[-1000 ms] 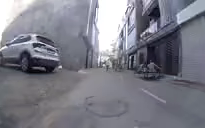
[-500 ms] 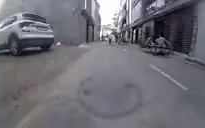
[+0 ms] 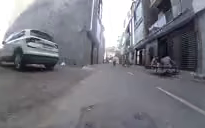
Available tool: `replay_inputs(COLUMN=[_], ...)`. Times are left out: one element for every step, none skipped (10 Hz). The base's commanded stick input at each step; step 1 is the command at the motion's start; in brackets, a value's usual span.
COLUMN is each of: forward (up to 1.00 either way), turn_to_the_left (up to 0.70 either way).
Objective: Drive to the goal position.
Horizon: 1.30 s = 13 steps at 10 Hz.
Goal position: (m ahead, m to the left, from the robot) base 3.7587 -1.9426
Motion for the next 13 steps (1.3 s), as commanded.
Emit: replay_inputs(forward=[0.85, 0.85, 0.85, 0.85, 0.85, 0.85, 0.85, 0.85, 0.85, 0.85, 0.85, 0.85, 0.85], turn_to_the_left=[0.00, 0.00, -0.06, -0.15, -0.34, -0.34, -0.34, -0.34, -0.34, -0.34, -0.34, -0.26, -0.11])
